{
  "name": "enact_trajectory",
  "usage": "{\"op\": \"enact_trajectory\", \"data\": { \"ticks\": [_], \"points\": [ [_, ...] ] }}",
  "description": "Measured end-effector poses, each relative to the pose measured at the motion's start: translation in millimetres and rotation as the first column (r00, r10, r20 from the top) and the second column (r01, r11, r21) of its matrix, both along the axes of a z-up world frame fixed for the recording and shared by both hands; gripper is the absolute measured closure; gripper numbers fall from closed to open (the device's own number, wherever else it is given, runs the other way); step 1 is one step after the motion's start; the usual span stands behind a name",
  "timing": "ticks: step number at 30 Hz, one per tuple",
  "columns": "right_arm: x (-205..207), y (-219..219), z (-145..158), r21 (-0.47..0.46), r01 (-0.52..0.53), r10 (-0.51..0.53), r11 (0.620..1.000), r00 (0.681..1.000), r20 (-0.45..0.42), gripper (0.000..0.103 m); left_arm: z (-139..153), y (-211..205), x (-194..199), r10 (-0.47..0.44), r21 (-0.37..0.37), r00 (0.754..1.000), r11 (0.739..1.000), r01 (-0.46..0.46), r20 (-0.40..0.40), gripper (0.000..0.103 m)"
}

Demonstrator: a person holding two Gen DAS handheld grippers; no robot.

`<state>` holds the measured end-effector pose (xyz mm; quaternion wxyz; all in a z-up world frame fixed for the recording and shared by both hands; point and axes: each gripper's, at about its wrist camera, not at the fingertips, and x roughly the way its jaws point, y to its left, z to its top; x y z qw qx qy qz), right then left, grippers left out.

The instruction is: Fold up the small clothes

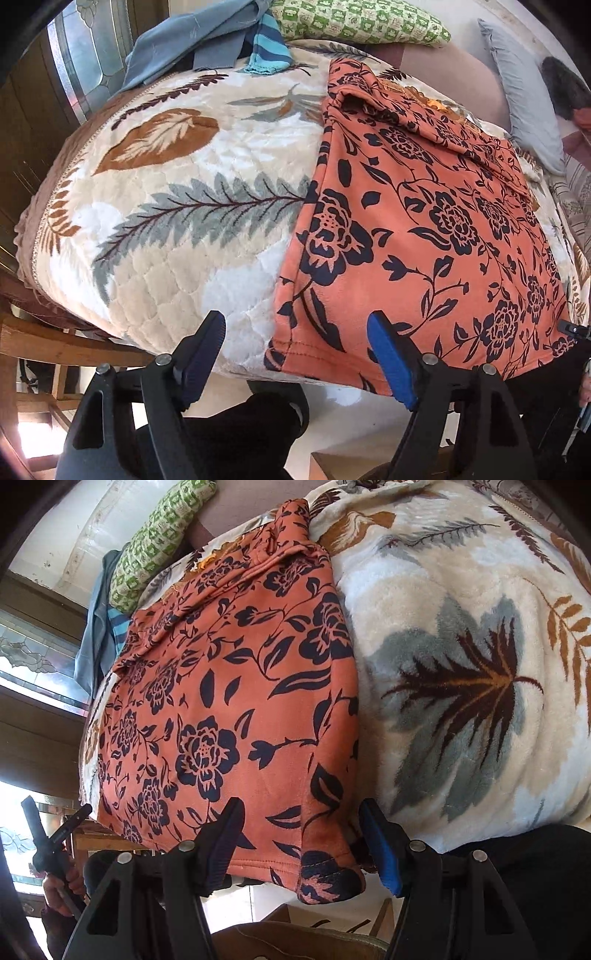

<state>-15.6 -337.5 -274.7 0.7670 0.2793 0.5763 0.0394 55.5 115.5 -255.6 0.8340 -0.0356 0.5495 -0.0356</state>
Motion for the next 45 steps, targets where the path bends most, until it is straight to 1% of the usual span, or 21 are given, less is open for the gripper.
{"op": "enact_trajectory", "data": {
  "ticks": [1,3,5,7,8,10,14,15,16,17,18,20,21,22,24,27,29,32,35,41,45],
  "points": [
    [0.1,1.6,-1.7,-0.008,-0.001,0.001,1.000,1.000,-0.009,0.036,-4.2,-2.1,1.5,-0.011,-0.022,1.000,1.000,0.011,-0.014,0.048],
    [-0.2,5.3,-4.6,-0.014,-0.006,0.005,1.000,1.000,-0.023,0.036,-16.2,-7.0,3.4,-0.036,-0.035,0.998,0.999,0.034,-0.060,0.078],
    [-1.1,6.8,-7.5,-0.015,-0.009,0.008,1.000,0.999,-0.032,0.040,-21.9,-8.3,1.4,-0.041,-0.019,0.997,0.999,0.040,-0.060,0.084],
    [-1.5,6.8,-9.5,-0.031,-0.014,0.012,0.999,0.999,-0.036,0.050,-21.9,-4.0,-0.5,-0.038,-0.048,0.998,0.998,0.036,-0.049,0.090],
    [-1.7,6.7,-10.0,-0.044,-0.016,0.014,0.999,0.999,-0.037,0.052,-21.7,-1.6,-0.7,-0.033,-0.064,0.998,0.998,0.030,-0.049,0.091],
    [-1.6,6.0,-10.7,-0.071,-0.019,0.016,0.997,0.999,-0.046,0.067,-20.7,0.2,-2.1,-0.039,-0.072,0.998,0.997,0.035,-0.051,0.092],
    [-6.6,2.0,-9.7,-0.085,-0.022,0.017,0.996,0.998,-0.055,0.082,-9.1,-5.8,-7.3,-0.064,0.025,0.998,0.998,0.065,-0.029,0.084],
    [-8.2,2.0,-9.3,-0.083,-0.026,0.022,0.996,0.998,-0.057,0.085,-6.8,-7.9,-8.6,-0.064,0.064,0.998,0.996,0.065,-0.019,0.068],
    [-9.9,2.0,-9.3,-0.082,-0.031,0.026,0.996,0.998,-0.059,0.085,-6.7,-8.7,-8.3,-0.059,0.103,0.998,0.993,0.061,-0.017,0.041],
    [-12.5,2.0,-9.6,-0.082,-0.037,0.032,0.996,0.998,-0.062,0.085,-8.3,-9.1,-5.7,-0.048,0.134,0.999,0.990,0.050,-0.019,0.029],
    [-13.6,3.1,-10.6,-0.086,-0.045,0.039,0.995,0.997,-0.068,0.085,-10.4,-7.3,-4.7,-0.030,0.150,0.999,0.988,0.033,-0.021,0.025],
    [-14.7,5.2,-10.7,-0.101,-0.049,0.042,0.994,0.997,-0.071,0.085,-14.8,-2.4,-4.6,-0.026,0.097,0.999,0.995,0.030,-0.044,0.025],
    [-14.6,6.6,-10.0,-0.111,-0.053,0.046,0.992,0.996,-0.070,0.085,-16.0,-1.6,-5.2,-0.036,0.056,0.998,0.998,0.039,-0.050,0.030],
    [-14.2,8.0,-9.0,-0.119,-0.062,0.054,0.991,0.996,-0.068,0.083,-18.0,-0.7,-6.5,-0.045,0.033,0.997,0.998,0.047,-0.056,0.050],
    [-12.7,10.4,-9.3,-0.130,-0.072,0.063,0.989,0.995,-0.072,0.082,-27.3,-2.9,-5.3,-0.054,0.017,0.993,0.998,0.056,-0.104,0.080],
    [-12.2,10.7,-9.7,-0.118,-0.064,0.055,0.991,0.996,-0.077,0.082,-25.2,-7.3,-8.2,-0.078,0.013,0.993,0.997,0.079,-0.086,0.093],
    [-11.3,9.3,-11.0,-0.099,-0.058,0.051,0.993,0.996,-0.070,0.082,-22.8,-7.3,-7.5,-0.066,-0.008,0.994,0.998,0.065,-0.084,0.093],
    [-11.8,4.5,-9.8,-0.065,-0.048,0.044,0.997,0.997,-0.060,0.093,-13.2,-1.7,-6.5,-0.054,-0.067,0.996,0.997,0.049,-0.069,0.094],
    [-12.9,-1.3,4.2,-0.018,-0.051,0.051,0.999,0.999,-0.015,0.095,6.4,4.1,-4.8,-0.066,-0.135,0.997,0.989,0.060,-0.036,0.094],
    [-5.6,-24.5,44.0,0.212,-0.033,0.007,0.977,0.992,0.124,0.095,57.3,14.7,13.1,-0.089,-0.258,0.994,0.961,0.103,0.064,0.094],
    [12.1,-44.4,74.3,0.324,-0.004,-0.071,0.946,0.973,0.219,0.095,88.5,17.7,48.2,-0.080,-0.303,0.990,0.946,0.113,0.117,0.094]
  ]
}}
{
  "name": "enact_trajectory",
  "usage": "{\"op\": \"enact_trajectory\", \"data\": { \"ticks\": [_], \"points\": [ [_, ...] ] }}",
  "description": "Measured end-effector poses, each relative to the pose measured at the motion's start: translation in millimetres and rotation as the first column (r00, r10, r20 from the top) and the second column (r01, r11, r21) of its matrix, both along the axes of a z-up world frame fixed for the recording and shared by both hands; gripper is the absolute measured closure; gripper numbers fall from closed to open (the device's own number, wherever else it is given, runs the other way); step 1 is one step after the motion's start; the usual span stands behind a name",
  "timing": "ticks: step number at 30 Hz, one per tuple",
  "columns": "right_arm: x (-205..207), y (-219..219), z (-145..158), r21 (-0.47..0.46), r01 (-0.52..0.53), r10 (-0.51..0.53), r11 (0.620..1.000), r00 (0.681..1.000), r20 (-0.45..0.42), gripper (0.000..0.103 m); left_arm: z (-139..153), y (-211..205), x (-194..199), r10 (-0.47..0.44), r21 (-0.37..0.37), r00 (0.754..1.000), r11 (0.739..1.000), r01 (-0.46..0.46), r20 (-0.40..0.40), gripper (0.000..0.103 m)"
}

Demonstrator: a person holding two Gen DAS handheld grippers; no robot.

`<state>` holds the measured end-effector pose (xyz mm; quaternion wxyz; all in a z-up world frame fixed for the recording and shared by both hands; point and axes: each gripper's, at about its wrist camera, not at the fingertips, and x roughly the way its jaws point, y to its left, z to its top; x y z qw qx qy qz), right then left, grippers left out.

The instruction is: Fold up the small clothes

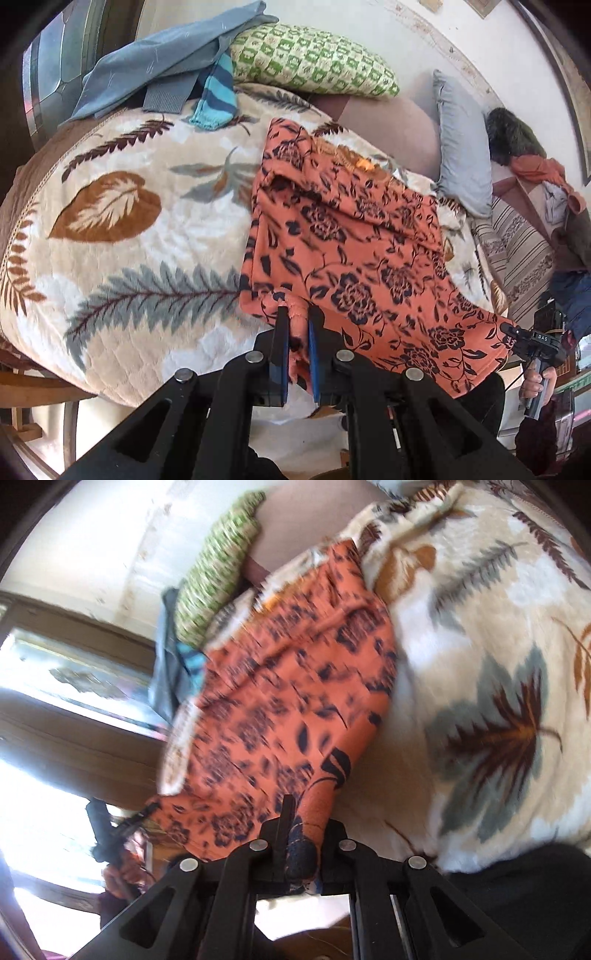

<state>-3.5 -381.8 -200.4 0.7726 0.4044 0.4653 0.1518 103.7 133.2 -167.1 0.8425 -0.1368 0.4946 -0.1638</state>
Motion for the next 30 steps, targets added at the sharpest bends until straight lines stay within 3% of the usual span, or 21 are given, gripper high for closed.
{"op": "enact_trajectory", "data": {
  "ticks": [4,12,17,20,21,22,24,26,28,30],
  "points": [
    [41.0,-18.7,25.5,0.046,0.073,-0.076,0.996,0.995,0.070,0.095,28.5,-2.4,50.7,0.009,-0.021,0.999,1.000,-0.008,0.044,0.094],
    [194.0,-61.2,40.4,0.012,0.189,-0.189,0.982,0.978,0.083,0.095,44.1,-19.1,201.7,0.042,-0.038,0.998,0.998,-0.041,0.036,0.094],
    [301.5,-86.8,11.3,0.004,0.276,-0.276,0.961,0.960,0.045,0.095,11.1,-36.1,308.2,0.069,-0.012,0.998,0.998,-0.068,0.008,0.093],
    [353.2,-99.8,-28.3,0.044,0.324,-0.323,0.945,0.946,-0.042,0.092,-26.7,-46.0,356.3,0.107,0.088,0.994,0.991,-0.105,-0.018,0.091],
    [365.7,-103.0,-42.0,0.041,0.334,-0.331,0.942,0.941,-0.074,0.091,-38.3,-46.8,367.3,0.132,0.128,0.991,0.983,-0.129,-0.015,0.083],
    [376.1,-106.3,-55.6,0.031,0.341,-0.337,0.939,0.936,-0.098,0.086,-48.0,-45.0,374.8,0.152,0.141,0.988,0.979,-0.149,-0.013,0.073],
    [382.3,-116.5,-77.0,0.020,0.380,-0.375,0.925,0.919,-0.121,0.078,-57.8,-34.1,379.7,0.204,0.107,0.979,0.973,-0.203,0.003,0.064],
    [372.5,-131.9,-86.5,0.057,0.449,-0.443,0.892,0.892,-0.090,0.068,-53.3,-17.9,367.7,0.263,0.009,0.964,0.965,-0.263,0.044,0.064],
    [351.7,-142.7,-74.7,0.091,0.495,-0.496,0.864,0.868,-0.011,0.044,-41.6,-14.9,341.9,0.280,-0.033,0.955,0.960,-0.278,0.093,0.055],
    [340.5,-131.5,-48.8,0.027,0.441,-0.442,0.897,0.894,0.078,0.043,-32.2,-27.3,307.5,0.264,0.002,0.957,0.964,-0.266,0.122,0.047]
  ]
}}
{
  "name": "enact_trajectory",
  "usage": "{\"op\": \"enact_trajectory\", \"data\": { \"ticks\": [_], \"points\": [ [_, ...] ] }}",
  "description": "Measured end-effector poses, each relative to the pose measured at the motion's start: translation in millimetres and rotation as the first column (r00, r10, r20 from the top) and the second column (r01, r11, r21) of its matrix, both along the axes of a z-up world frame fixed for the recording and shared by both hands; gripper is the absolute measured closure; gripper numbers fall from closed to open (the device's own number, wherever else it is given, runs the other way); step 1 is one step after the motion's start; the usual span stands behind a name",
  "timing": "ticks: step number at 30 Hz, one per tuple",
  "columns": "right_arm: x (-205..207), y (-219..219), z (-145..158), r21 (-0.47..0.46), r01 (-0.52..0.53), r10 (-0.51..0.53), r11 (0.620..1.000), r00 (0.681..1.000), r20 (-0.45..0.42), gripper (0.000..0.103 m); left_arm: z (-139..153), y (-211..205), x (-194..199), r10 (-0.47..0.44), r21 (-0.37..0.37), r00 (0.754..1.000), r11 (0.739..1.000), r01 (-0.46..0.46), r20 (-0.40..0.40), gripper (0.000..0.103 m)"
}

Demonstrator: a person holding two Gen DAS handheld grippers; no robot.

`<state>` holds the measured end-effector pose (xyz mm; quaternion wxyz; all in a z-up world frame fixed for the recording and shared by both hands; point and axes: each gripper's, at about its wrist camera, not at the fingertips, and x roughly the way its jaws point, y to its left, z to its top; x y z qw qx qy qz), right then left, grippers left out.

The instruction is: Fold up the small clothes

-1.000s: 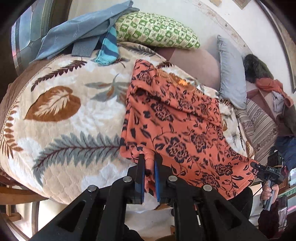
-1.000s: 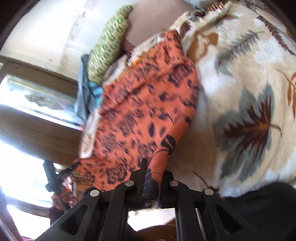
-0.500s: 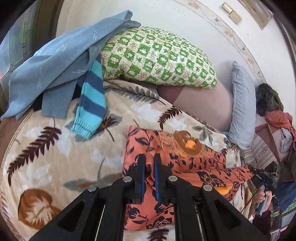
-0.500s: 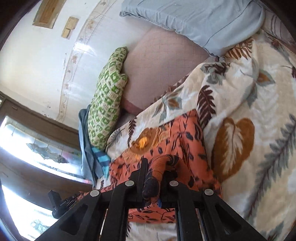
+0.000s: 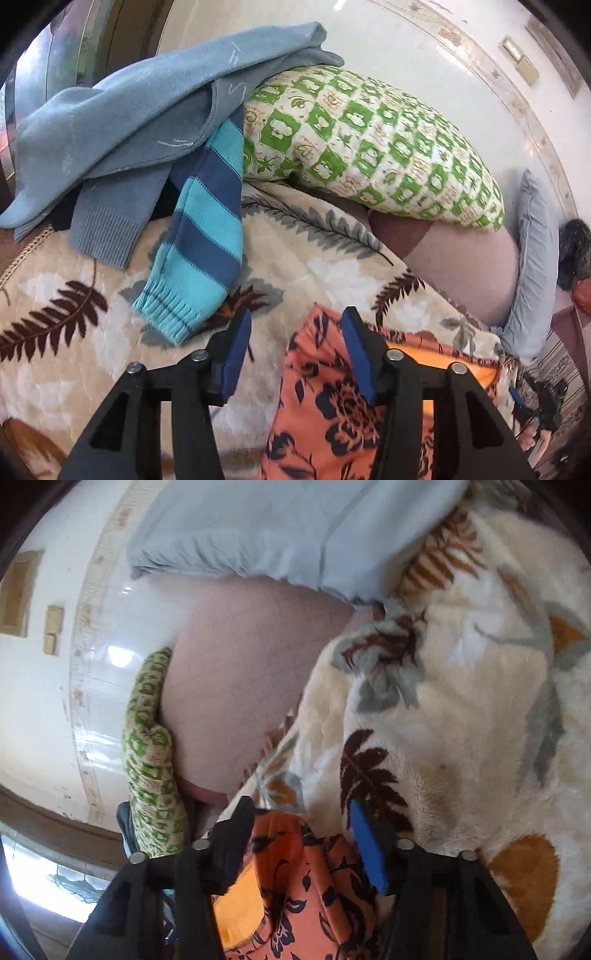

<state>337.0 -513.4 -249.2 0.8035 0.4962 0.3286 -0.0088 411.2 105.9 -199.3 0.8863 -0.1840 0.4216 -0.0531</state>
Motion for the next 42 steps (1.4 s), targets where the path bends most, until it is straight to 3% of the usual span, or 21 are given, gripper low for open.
{"op": "enact_trajectory", "data": {
  "ticks": [2,4,6,9,11,14,17,19,21,23,26,27,28,31,36,40,42],
  "points": [
    [1.2,34.8,22.3,-0.071,-0.164,0.164,0.984,0.986,0.000,0.043,3.4,-23.2,-35.9,-0.017,0.050,1.000,0.999,0.016,0.020,0.042],
    [8.8,88.0,30.7,-0.144,-0.343,0.335,0.928,0.939,-0.074,0.044,-3.6,-49.3,-65.2,-0.075,0.101,0.997,0.992,0.072,0.026,0.039],
    [16.3,151.7,23.1,-0.158,-0.504,0.485,0.849,0.863,-0.144,0.048,-18.8,-70.3,-81.6,-0.050,0.210,0.999,0.976,0.050,-0.005,0.039],
    [28.0,240.6,1.9,-0.156,-0.673,0.636,0.723,0.737,-0.230,0.064,-42.5,-75.3,-83.7,0.007,0.300,0.999,0.954,0.006,-0.042,0.039],
    [42.6,284.1,-13.0,-0.156,-0.711,0.665,0.686,0.699,-0.261,0.065,-50.0,-68.6,-76.5,0.005,0.316,0.998,0.949,0.013,-0.057,0.039],
    [87.6,318.3,-14.4,-0.225,-0.682,0.633,0.695,0.730,-0.258,0.065,-63.9,-53.3,-64.4,0.024,0.295,0.998,0.955,-0.003,-0.066,0.039],
    [146.4,313.2,-5.8,-0.258,-0.562,0.524,0.786,0.827,-0.204,0.065,-67.4,-42.7,-53.2,0.038,0.259,0.996,0.966,-0.016,-0.081,0.039],
    [171.7,293.8,6.2,-0.252,-0.445,0.415,0.859,0.895,-0.166,0.065,-56.5,-34.4,-50.8,0.054,0.250,0.997,0.967,-0.040,-0.051,0.039],
    [173.4,274.6,21.1,-0.213,-0.398,0.375,0.892,0.916,-0.142,0.065,-43.8,-22.2,-54.4,0.100,0.244,0.995,0.965,-0.097,0.001,0.039],
    [150.6,258.8,39.9,-0.214,-0.416,0.400,0.884,0.909,-0.116,0.064,-39.2,-11.3,-53.0,0.119,0.207,0.993,0.972,-0.115,-0.007,0.038],
    [80.2,219.8,62.0,-0.311,-0.423,0.402,0.851,0.906,-0.131,0.056,-44.0,-2.1,-55.4,0.104,0.117,0.992,0.989,-0.095,-0.075,0.032],
    [51.8,202.5,63.1,-0.345,-0.401,0.372,0.849,0.916,-0.150,0.047,-46.2,-2.5,-58.0,0.087,0.096,0.991,0.992,-0.078,-0.097,0.029],
    [25.2,184.3,63.7,-0.367,-0.381,0.340,0.849,0.924,-0.173,0.045,-47.7,-3.7,-61.6,0.074,0.085,0.991,0.994,-0.064,-0.113,0.024],
    [-52.4,125.7,51.7,-0.374,-0.350,0.268,0.859,0.929,-0.254,0.045,-50.1,-11.0,-76.8,0.032,0.081,0.990,0.996,-0.021,-0.141,0.019],
    [-143.8,64.2,3.5,-0.166,-0.211,0.161,0.963,0.950,-0.268,0.044,-61.0,-13.5,-99.0,0.013,0.016,0.980,1.000,-0.010,-0.197,0.019],
    [-174.0,67.0,-38.1,0.020,-0.147,0.148,0.989,0.962,-0.230,0.044,-59.6,-21.9,-107.5,-0.028,0.002,0.976,1.000,0.029,-0.216,0.019],
    [-177.6,71.6,-51.2,0.066,-0.121,0.133,0.990,0.969,-0.209,0.043,-60.3,-27.4,-106.3,-0.056,0.014,0.975,0.998,0.060,-0.216,0.019]
  ]
}}
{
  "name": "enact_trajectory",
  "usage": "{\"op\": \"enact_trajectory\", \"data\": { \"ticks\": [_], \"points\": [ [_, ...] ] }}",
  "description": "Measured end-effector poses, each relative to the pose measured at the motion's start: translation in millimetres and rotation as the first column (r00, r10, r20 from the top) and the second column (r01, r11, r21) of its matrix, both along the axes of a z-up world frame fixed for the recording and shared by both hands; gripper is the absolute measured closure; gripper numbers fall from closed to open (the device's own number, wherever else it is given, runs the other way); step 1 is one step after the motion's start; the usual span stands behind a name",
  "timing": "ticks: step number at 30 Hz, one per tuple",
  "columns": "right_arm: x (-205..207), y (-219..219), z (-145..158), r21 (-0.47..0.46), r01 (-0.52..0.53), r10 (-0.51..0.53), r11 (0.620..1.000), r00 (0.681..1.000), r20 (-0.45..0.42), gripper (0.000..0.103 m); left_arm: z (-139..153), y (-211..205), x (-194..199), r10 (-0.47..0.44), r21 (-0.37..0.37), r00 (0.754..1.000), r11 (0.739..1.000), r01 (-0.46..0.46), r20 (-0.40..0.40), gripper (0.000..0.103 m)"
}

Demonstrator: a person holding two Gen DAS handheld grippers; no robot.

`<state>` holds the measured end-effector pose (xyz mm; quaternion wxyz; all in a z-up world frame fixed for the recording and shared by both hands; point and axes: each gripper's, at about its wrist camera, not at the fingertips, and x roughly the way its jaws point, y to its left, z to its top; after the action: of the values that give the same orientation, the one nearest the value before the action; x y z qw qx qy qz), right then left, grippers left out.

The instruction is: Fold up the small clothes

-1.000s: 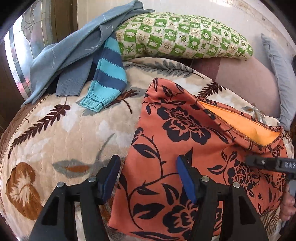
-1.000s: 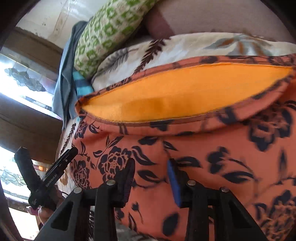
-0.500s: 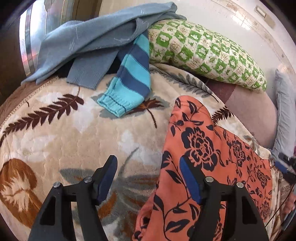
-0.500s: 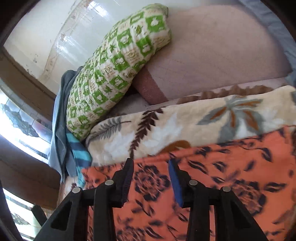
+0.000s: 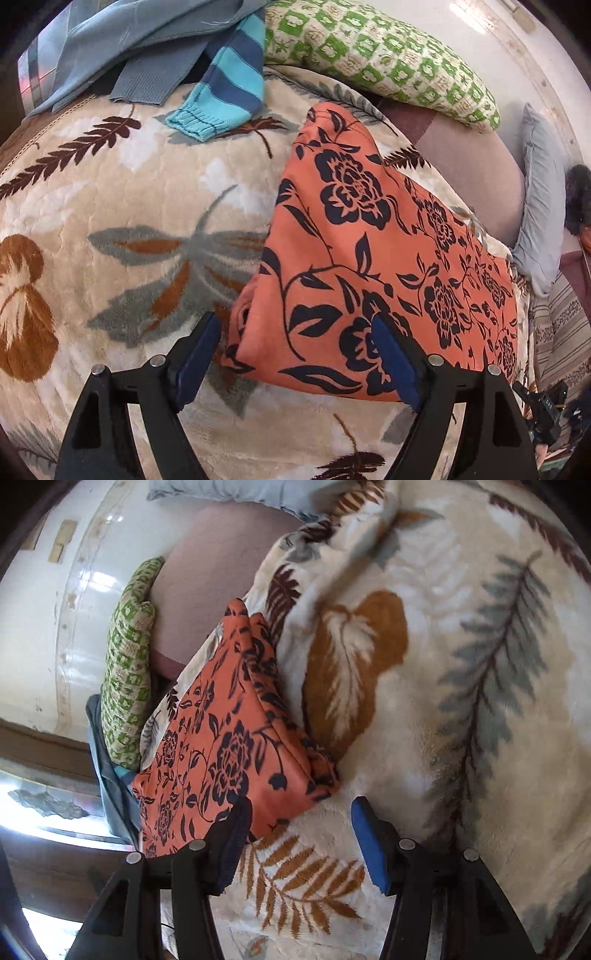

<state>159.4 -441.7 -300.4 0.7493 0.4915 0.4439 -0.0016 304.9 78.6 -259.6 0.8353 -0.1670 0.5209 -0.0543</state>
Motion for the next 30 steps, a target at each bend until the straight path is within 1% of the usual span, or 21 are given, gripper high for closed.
{"op": "enact_trajectory", "data": {
  "ticks": [2,3,4,6,7,8,10,11,12,13,14,16,18,20,22,24,26,29,30],
  "points": [
    [2.6,3.3,-5.8,0.047,0.036,-0.038,0.998,0.999,0.033,0.042,-4.9,-2.4,3.9,0.010,0.029,1.000,1.000,-0.009,-0.026,0.019],
    [7.7,8.5,-5.9,0.068,0.046,-0.050,0.997,0.997,0.051,0.042,-7.8,-1.6,4.9,0.020,0.023,0.999,1.000,-0.019,-0.044,0.019],
    [12.2,10.4,-5.4,0.087,0.052,-0.057,0.995,0.996,0.063,0.040,-10.4,0.2,6.7,0.030,0.001,0.998,1.000,-0.030,-0.062,0.019],
    [26.5,16.1,-8.4,0.092,0.059,-0.065,0.994,0.996,0.054,0.039,-13.1,4.2,8.8,0.041,-0.061,0.995,0.997,-0.047,-0.090,0.019],
    [34.4,19.6,-10.1,0.082,0.056,-0.060,0.995,0.997,0.044,0.039,-12.9,6.5,8.3,0.046,-0.079,0.995,0.995,-0.054,-0.094,0.019],
    [42.9,22.9,-11.7,0.057,0.050,-0.052,0.997,0.998,0.023,0.039,-12.1,8.0,7.8,0.050,-0.081,0.994,0.995,-0.057,-0.094,0.019],
    [52.4,28.6,-8.9,0.001,0.048,-0.048,0.999,0.999,0.017,0.039,-10.3,10.4,5.1,0.060,-0.059,0.993,0.996,-0.066,-0.102,0.019],
    [55.8,31.0,-6.2,-0.026,0.043,-0.042,0.999,0.999,0.019,0.040,-9.3,12.4,2.4,0.067,-0.062,0.992,0.995,-0.074,-0.112,0.019],
    [58.2,33.3,-4.3,-0.048,0.035,-0.034,0.998,0.999,0.021,0.047,-7.2,13.6,-1.4,0.071,-0.073,0.990,0.994,-0.080,-0.118,0.019],
    [60.5,35.3,-3.6,-0.061,0.023,-0.022,0.998,1.000,0.020,0.068,-4.1,14.5,-5.6,0.069,-0.086,0.991,0.993,-0.079,-0.118,0.019],
    [62.2,36.2,-3.9,-0.061,0.016,-0.015,0.998,1.000,0.017,0.073,-0.6,15.5,-11.1,0.063,-0.093,0.991,0.993,-0.074,-0.114,0.019],
    [60.5,38.2,-0.1,-0.078,0.031,-0.028,0.996,0.999,0.029,0.076,5.6,15.0,-21.5,0.059,-0.105,0.993,0.992,-0.070,-0.105,0.019],
    [59.6,42.4,4.0,-0.115,0.025,-0.020,0.993,0.999,0.041,0.076,5.7,13.8,-29.9,0.052,-0.147,0.992,0.987,-0.069,-0.117,0.019],
    [60.4,44.2,1.1,-0.120,0.018,-0.014,0.993,0.999,0.031,0.076,-3.6,8.3,-32.7,0.047,-0.184,0.987,0.980,-0.076,-0.153,0.019],
    [59.2,42.1,-5.0,-0.093,0.025,-0.022,0.995,0.999,0.029,0.076,-16.5,5.2,-30.1,0.070,-0.218,0.982,0.970,-0.109,-0.177,0.019],
    [58.6,42.5,-9.3,-0.090,0.027,-0.024,0.996,0.999,0.033,0.076,-21.3,6.1,-25.6,0.122,-0.247,0.979,0.956,-0.160,-0.162,0.019],
    [59.1,45.0,-10.3,-0.103,0.025,-0.020,0.994,0.999,0.043,0.075,-21.0,5.2,-16.5,0.131,-0.276,0.983,0.947,-0.162,-0.126,0.019],
    [59.0,46.4,-10.8,-0.117,0.025,-0.019,0.993,0.999,0.050,0.074,-24.8,7.3,-6.5,0.198,-0.312,0.976,0.925,-0.216,-0.087,0.019],
    [58.7,45.5,-11.3,-0.117,0.024,-0.017,0.993,0.998,0.053,0.074,-25.8,5.7,-2.2,0.204,-0.310,0.976,0.926,-0.216,-0.069,0.019]
  ]
}}
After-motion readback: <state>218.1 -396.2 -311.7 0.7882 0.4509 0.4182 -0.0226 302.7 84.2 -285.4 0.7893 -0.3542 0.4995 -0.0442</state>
